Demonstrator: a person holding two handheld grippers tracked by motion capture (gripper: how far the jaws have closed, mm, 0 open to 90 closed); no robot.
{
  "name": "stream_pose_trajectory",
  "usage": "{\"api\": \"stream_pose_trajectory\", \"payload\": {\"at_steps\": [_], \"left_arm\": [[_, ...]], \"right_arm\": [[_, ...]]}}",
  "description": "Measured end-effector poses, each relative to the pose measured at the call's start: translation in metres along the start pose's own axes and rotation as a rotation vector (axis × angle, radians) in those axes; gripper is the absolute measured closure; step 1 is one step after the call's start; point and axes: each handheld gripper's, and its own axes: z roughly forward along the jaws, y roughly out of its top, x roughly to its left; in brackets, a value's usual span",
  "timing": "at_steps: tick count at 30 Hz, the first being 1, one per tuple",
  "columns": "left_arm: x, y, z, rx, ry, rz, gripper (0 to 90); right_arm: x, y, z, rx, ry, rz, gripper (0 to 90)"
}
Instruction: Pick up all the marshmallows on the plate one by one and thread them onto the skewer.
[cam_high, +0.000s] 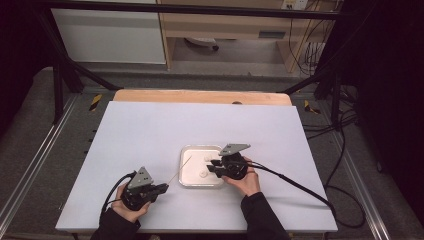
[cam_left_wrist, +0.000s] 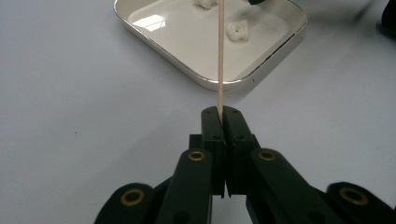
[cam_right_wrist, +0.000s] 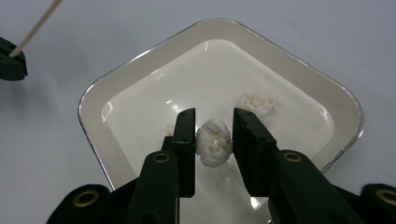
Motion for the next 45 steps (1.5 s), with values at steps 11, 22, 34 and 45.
{"api": "stream_pose_trajectory", "payload": {"at_steps": [11,22,34,45], "left_arm": [[-0.003,0.0,-0.001,-0.02,0.002,0.006,88.5],[-0.004,0.0,0.0,-0.026,0.001,0.006,88.5],[-0.006,0.001,0.0,-0.033,-0.002,0.011,88.5],[-0.008,0.001,0.0,-0.04,-0.002,0.015,88.5]], "right_arm": [[0.002,0.012,-0.023,-0.075,0.045,0.043,71.4],[0.005,0.021,-0.044,-0.163,0.083,0.07,71.5],[0.002,0.032,-0.05,-0.256,0.145,0.148,71.6],[0.008,0.046,-0.04,-0.28,0.197,0.173,71.5]]}}
